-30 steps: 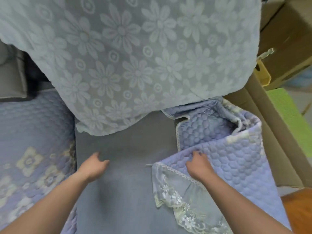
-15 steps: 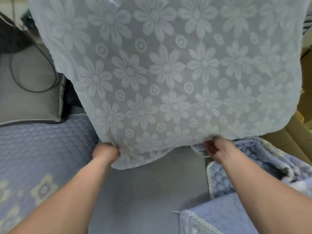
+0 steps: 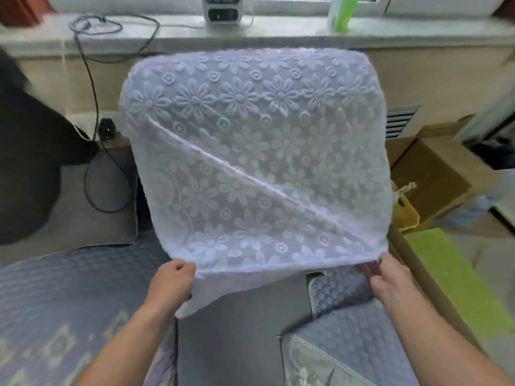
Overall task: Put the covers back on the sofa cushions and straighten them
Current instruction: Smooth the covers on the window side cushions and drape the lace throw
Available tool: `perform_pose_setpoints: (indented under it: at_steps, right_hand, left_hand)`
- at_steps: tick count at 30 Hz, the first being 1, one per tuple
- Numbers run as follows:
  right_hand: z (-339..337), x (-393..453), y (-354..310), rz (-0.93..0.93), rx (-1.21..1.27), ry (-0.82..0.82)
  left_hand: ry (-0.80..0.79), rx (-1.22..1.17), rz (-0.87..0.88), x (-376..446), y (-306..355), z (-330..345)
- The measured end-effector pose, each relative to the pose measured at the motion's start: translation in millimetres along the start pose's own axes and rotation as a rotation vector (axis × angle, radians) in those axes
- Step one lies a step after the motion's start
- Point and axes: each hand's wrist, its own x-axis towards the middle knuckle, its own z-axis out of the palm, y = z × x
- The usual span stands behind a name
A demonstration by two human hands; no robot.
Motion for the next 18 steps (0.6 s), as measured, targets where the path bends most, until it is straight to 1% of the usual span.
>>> perform_pose_setpoints:
  at_steps: [1,3,5,8,9,11,12,13,15,16,17,18]
  right_hand:
    - [-9,-16,-21,-0.001,0.041,-0.005]
    - [-19,-55,-64,0.002,0.076,-0.087]
    - [-16,-100,-103,-0.038,0.079,-0.204]
    - [-5,-138,-144,-0.177,0.128,-0.373]
    - [-3,-144,-156,-0.213,0.122,-0.405]
    - [7,-154,-169,-0.276,-0.005,-0.38]
    - [12,-157,-173,-0.297,-0.115,-0.365]
    - [17,-160,-171,-0.318,-0.233,-0.385]
    - [23,-170,-175,-0.325,-0.473,-0.484]
    - [28,-177,-175,-0.326,-0.542,-0.542]
    - [34,-183,-175,-0.341,-0.575,-0.593]
    - [42,-191,-176,-0.359,-0.574,-0.643]
  left_hand:
    - [-0.016,-0.083,0.002,-12,19,-2]
    - [-0.004,-0.25,-0.038,-31,50,-8]
    - [0.056,-0.379,-0.08,-44,79,-14]
    - [0.184,-0.606,-0.077,-60,117,-17]
    - [0.227,-0.683,-0.052,-68,130,-12]
    - [0.292,-0.786,-0.009,-79,150,-1]
    - [0.324,-0.774,0.022,-87,159,7]
    - [0.367,-0.677,0.062,-93,163,15]
    - [0.465,-0.338,0.224,-116,178,40]
    - [0.466,-0.19,0.343,-128,184,49]
    - [0.417,-0.091,0.457,-139,192,57]
    - [0.32,-0.041,0.545,-145,198,64]
